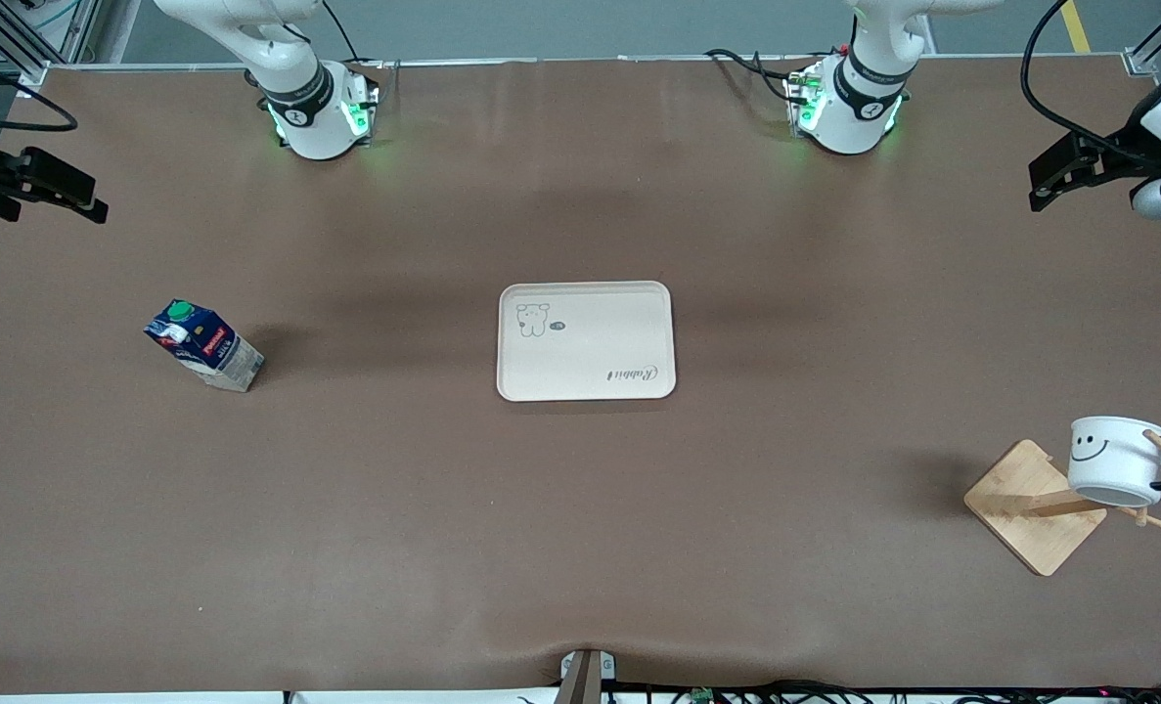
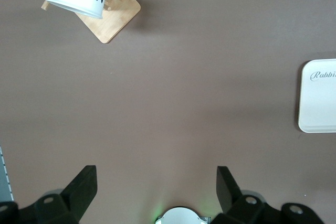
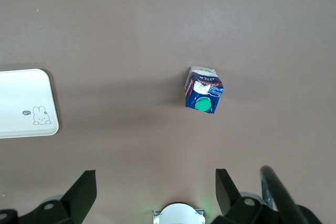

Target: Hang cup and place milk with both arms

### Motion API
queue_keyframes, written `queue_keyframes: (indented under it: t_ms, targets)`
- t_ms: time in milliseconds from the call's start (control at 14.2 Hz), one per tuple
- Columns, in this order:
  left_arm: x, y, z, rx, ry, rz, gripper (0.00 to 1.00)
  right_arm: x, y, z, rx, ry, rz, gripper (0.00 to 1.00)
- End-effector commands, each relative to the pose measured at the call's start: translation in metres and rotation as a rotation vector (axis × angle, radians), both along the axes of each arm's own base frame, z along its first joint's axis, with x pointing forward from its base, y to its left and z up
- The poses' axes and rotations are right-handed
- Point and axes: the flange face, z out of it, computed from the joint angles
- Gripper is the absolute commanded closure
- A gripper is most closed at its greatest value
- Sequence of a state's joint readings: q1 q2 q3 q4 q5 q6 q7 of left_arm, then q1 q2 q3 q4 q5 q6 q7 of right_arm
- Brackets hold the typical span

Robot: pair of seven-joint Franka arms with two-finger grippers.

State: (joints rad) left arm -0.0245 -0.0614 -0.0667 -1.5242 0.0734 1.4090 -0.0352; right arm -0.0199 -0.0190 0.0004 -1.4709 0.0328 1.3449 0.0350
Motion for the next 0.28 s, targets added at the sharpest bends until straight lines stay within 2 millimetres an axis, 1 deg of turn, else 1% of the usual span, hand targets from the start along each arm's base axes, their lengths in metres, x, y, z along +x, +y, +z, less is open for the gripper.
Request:
queue_keyframes:
  t_ms: [0,211]
  targets:
    - [0.0053,0.0008,0.0024,-0.017,-0.009,-0.003,0.0,-0.0081,-0.0012,0.0011,-0.01,0.005,0.003,0.0]
    - [0.0071,-0.0084,-0.0015,-0.012,-0.003,-0.007,0.0,-0.0088,0.002,0.0006,-0.01,0.011,0.006,0.0]
